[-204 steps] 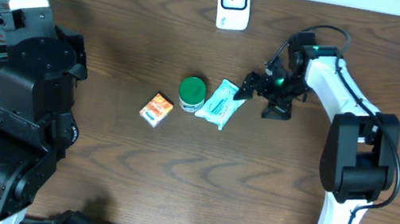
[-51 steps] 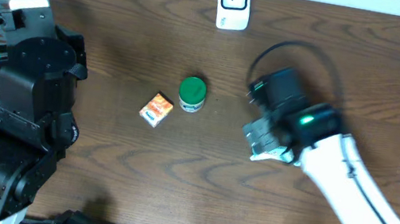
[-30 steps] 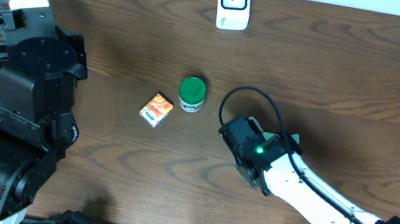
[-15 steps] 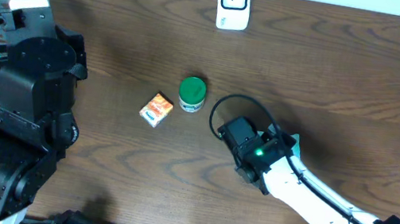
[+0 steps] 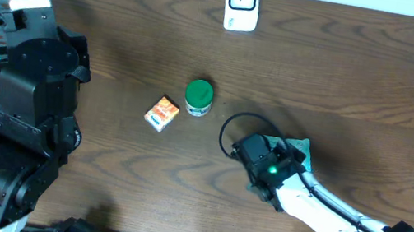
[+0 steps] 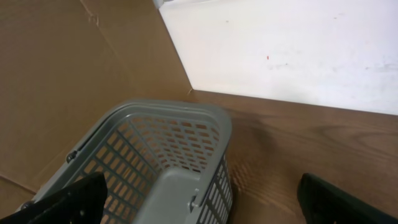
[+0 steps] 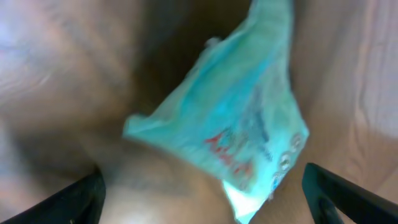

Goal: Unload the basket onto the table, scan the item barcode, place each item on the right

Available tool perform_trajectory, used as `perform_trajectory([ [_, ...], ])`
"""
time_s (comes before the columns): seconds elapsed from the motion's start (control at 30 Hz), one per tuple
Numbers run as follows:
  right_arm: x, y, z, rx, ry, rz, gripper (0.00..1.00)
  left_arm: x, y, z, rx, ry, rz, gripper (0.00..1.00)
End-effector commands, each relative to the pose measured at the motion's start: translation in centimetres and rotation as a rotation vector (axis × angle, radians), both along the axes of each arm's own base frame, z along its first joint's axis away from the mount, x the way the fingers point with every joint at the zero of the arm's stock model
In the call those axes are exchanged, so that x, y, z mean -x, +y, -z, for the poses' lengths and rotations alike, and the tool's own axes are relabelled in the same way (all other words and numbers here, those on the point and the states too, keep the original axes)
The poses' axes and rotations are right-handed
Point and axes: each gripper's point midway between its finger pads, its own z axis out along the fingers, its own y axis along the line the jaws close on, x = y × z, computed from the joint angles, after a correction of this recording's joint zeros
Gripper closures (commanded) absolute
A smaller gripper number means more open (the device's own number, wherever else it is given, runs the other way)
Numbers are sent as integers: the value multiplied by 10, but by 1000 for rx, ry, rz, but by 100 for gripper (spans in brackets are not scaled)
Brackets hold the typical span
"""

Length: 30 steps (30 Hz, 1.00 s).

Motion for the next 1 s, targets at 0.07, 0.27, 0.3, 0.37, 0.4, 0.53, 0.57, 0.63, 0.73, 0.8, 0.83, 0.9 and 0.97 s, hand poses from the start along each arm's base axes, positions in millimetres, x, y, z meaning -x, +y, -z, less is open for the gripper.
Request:
perform_trajectory([
  [0.07, -3, -29, 20, 17, 30, 22, 30, 1, 2, -2, 11, -13, -11, 2],
  [0.27, -9, -41, 22, 11, 40, 49, 30, 1, 2, -2, 11, -13, -11, 2],
  [0.3, -9, -40, 22, 0, 43, 48, 30, 1, 2, -2, 11, -13, -11, 2],
  [0.37, -10, -37, 23, -19, 44, 44, 30, 1, 2, -2, 11, -12, -11, 2],
  [0.4, -9, -35, 24, -29, 51, 41, 31, 1, 2, -2, 11, -13, -11, 2],
  [0.53, -7, -25, 29, -77, 74, 26, 27, 1, 2, -2, 11, -13, -11, 2],
  [0.57, -6, -22, 31, -94, 83, 20, 25, 1, 2, -2, 11, -13, -11, 2],
  [0.63, -3, -16, 36, -119, 104, 20, 19, 1, 2, -2, 11, -12, -11, 2],
  [0.73, 3, -15, 48, -126, 144, 34, 9, 1, 2, -2, 11, -13, -11, 2],
  [0.8, 5, -15, 54, -129, 163, 50, 1, 1, 2, -2, 11, -13, -11, 2],
  [0.83, 6, -15, 58, -135, 171, 60, 1, 1, 2, -2, 11, -13, -11, 2],
  [0.9, 5, -13, 63, -149, 168, 87, 1, 1, 2, -2, 11, -13, -11, 2],
  [0.97, 5, -11, 63, -151, 167, 83, 7, 1, 2, -2, 11, -12, -11, 2],
])
